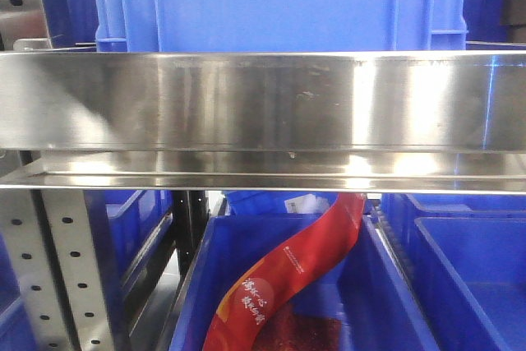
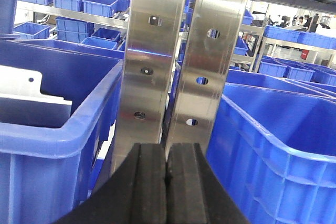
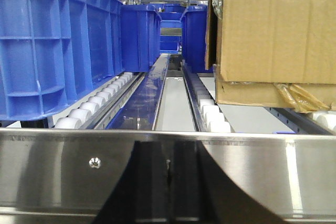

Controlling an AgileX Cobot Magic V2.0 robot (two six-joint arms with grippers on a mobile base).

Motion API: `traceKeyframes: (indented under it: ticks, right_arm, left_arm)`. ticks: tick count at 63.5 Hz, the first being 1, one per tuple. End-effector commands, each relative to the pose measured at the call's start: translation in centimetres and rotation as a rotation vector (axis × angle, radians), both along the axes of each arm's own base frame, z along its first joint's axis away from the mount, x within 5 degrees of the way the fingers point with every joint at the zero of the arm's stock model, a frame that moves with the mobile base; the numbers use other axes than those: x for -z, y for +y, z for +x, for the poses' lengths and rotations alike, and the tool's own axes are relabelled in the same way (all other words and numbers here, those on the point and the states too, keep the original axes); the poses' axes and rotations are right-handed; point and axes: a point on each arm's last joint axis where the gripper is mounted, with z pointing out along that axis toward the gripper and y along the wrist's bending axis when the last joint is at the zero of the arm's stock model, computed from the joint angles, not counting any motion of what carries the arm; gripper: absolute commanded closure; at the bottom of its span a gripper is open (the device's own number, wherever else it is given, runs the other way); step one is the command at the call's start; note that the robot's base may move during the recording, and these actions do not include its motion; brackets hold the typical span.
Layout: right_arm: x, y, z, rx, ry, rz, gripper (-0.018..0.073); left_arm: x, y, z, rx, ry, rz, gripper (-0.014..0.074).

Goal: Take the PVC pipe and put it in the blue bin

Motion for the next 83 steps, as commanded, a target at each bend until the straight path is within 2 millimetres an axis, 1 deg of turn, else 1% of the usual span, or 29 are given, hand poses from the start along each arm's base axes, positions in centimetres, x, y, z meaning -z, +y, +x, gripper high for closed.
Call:
traceKeyframes:
  ticks: [1,48,54,62,67,70,75,83]
  right_arm:
    - [-0.1,0.0,0.0,0.006,-0.012,-0.017,0.0727]
    - [-0.1,0.0,0.0,0.006,-0.012,-0.017,0.0727]
    - [-0.1,0.0,0.0,0.006,-0.012,-0.017,0.0727]
    - [-0.1,0.0,0.0,0.006,-0.012,-0.017,0.0727]
    - [-0.1,0.0,0.0,0.006,-0.012,-0.017,0.0727]
    - [-0.1,0.0,0.0,0.006,-0.012,-0.017,0.0727]
    - [-0.1,0.0,0.0,0.006,-0.012,-0.017,0.0727]
    - [-0.1,0.0,0.0,0.006,-0.012,-0.017,0.0727]
  left_arm:
    - [-0.1,0.1,-0.1,-0.005,-0.013,-0.007,0.0707]
    - [-0.1,0.1,-0.1,-0.006,-0.016,-0.007,0.0707]
    - [0.4,0.1,-0.4,-0.008,-0.016,0.004,0.0707]
    - [2.3,0.2,-1.4,-0.012,-0.004,0.053,0.0707]
    - [4.6,0.2,-2.3,-0.016,0.020,0.114,0.0707]
    - [6.3,0.3,-3.0,-0.020,0.033,0.175,0.0707]
    - [8.4,0.4,-3.9,-0.026,0.038,0.270,0.0707]
    - [11.4,0.4,-5.6,-0.030,0.004,0.281,0.0707]
